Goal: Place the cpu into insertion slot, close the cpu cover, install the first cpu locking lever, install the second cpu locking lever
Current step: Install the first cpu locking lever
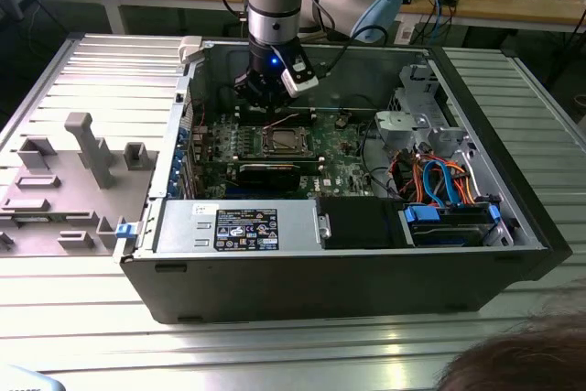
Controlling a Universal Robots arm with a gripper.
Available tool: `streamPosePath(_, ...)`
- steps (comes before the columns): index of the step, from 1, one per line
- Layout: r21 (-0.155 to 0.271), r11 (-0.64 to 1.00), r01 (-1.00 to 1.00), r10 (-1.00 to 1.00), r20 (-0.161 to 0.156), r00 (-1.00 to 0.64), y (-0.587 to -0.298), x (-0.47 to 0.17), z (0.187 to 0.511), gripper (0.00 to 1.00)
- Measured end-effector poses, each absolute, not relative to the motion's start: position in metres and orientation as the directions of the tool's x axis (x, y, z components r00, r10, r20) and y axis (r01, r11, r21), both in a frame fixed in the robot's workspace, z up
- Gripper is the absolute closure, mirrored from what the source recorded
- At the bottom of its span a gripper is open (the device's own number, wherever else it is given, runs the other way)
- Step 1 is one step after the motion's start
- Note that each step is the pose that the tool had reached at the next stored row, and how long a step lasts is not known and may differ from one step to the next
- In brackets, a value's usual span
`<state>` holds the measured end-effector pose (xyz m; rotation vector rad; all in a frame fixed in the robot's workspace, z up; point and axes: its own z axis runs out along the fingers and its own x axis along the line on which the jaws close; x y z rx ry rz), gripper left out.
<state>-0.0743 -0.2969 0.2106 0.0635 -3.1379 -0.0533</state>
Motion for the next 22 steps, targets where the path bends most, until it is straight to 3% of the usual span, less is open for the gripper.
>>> streamPosePath(22, 0.034, 0.999, -0.04, -0.04, 0.002, -0.999, -0.2947, -0.0743, 0.2073, 0.89)
